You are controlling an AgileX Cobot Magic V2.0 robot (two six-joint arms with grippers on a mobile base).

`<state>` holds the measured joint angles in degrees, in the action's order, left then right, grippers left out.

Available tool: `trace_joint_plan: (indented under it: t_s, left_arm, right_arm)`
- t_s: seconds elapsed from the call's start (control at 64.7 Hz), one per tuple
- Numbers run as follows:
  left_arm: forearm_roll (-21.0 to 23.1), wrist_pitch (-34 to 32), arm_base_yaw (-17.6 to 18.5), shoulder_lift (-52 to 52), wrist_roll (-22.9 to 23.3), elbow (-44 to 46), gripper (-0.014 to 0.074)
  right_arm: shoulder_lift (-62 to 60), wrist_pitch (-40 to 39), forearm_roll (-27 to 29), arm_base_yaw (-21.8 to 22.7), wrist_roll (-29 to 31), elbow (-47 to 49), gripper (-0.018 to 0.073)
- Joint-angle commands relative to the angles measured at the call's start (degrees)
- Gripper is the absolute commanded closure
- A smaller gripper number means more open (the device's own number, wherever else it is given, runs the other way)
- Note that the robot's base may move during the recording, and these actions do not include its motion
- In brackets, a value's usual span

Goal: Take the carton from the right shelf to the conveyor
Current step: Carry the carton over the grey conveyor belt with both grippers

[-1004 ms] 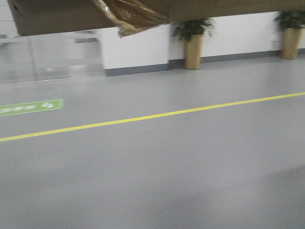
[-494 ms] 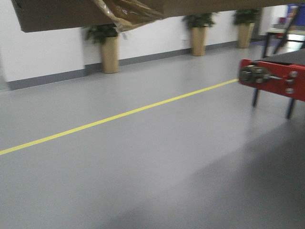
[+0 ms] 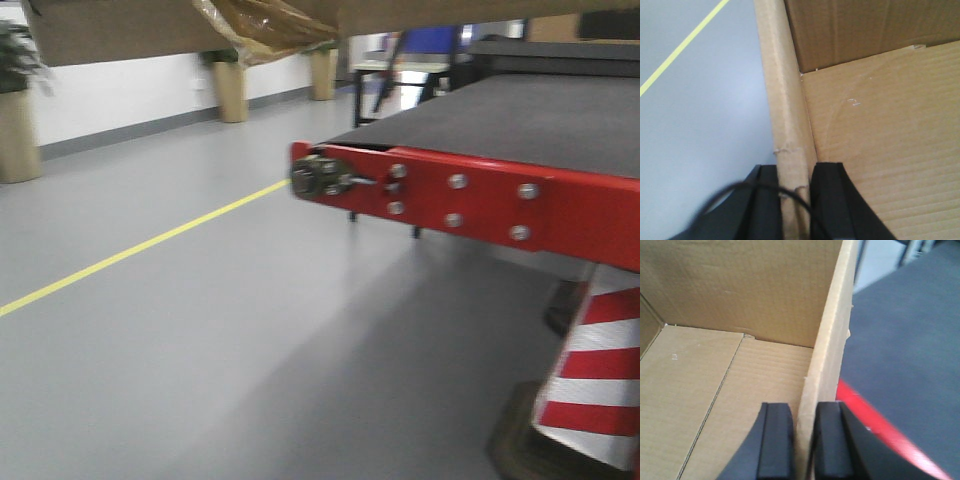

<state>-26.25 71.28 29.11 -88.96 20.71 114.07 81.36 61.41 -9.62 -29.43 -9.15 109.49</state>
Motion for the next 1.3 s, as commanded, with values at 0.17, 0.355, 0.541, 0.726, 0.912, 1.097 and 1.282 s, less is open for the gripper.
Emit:
trace_joint_plan:
  t_s: [0.17,0.355,0.541,0.726,0.912,1.097,1.282]
  left_arm:
    - [-0.05,-2.41,0.79,0.55,-0.55,0.2,0.0612]
    - [-0.05,-2.41,0.79,0.55,-0.55,0.2,0.0612]
    - [-0.05,-2.41,0.79,0.55,-0.55,0.2,0.0612]
    - [-0.05,-2.41,0.79,0.55,-0.55,0.2,0.0612]
    - [-0.05,-2.41,0.79,0.55,-0.55,0.2,0.0612]
    - [-0.05,-2.41,0.79,0.55,-0.55,0.2,0.0612]
    - [-0.05,-2.41,0.79,0.55,-0.55,0.2,0.0612]
  right_arm:
    - [-0.83,-4.31,2.44,-0.43,1.08,0.14,0.0624]
    - [-0.83,-4.42,2.44,-0.43,1.08,0.14,0.0624]
    - [-0.83,-4.49,2.44,-0.43,1.08,0.14,0.0624]
    - [-0.83,-4.49,2.44,-0.43,1.08,0.14,0.0624]
    - [-0.83,-4.49,2.44,-0.43,1.08,0.14,0.0624]
    - [-0.83,-4.49,2.44,-0.43,1.08,0.14,0.0624]
    - [-0.83,-4.49,2.44,-0.43,1.08,0.14,0.0624]
